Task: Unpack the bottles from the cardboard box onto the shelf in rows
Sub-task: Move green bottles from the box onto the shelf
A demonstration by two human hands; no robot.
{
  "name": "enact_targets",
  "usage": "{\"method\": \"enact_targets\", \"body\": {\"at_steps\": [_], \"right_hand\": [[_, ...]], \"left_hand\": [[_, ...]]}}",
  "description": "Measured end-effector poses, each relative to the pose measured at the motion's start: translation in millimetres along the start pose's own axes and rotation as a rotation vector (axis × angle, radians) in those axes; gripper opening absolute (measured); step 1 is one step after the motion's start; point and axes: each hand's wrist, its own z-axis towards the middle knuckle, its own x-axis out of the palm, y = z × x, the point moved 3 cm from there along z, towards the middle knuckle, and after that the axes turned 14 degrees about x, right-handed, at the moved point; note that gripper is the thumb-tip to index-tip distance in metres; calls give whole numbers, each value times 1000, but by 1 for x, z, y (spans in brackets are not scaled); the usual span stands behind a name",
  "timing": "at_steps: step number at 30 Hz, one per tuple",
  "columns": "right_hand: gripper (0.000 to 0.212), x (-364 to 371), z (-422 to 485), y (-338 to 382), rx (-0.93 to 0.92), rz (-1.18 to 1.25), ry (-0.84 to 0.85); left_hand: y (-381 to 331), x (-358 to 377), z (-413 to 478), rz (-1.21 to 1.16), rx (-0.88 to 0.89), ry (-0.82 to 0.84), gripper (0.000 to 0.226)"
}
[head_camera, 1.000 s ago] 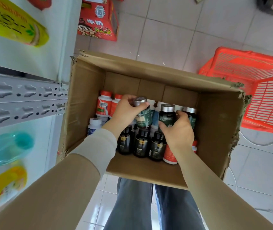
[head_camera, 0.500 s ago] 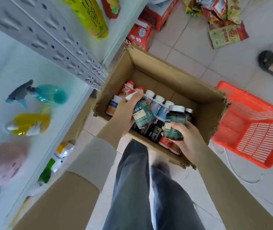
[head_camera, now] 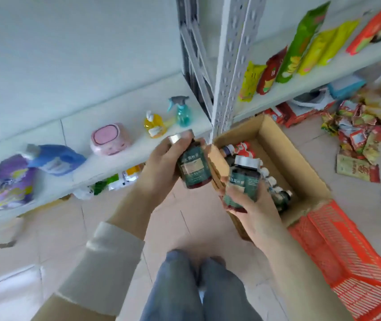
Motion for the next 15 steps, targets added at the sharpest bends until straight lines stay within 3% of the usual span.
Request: {"method": "enact_targets", "body": {"at_steps": [2,4,8,15], "right_hand": [[49,40,-15,7,-50,-88,55],[42,81,-29,13,-103,-197,99],[69,156,-54,20,-138,-311,212],[92,267,-80,17,-110,-348,412]], "left_hand": [[-42,-23,-19,6,74,-70,15],[-81,-48,-37,22,147,-121,13],[-147,-96,-73,61,278,-184,16],[-230,-165,-117,154,422,-255,23]]}}
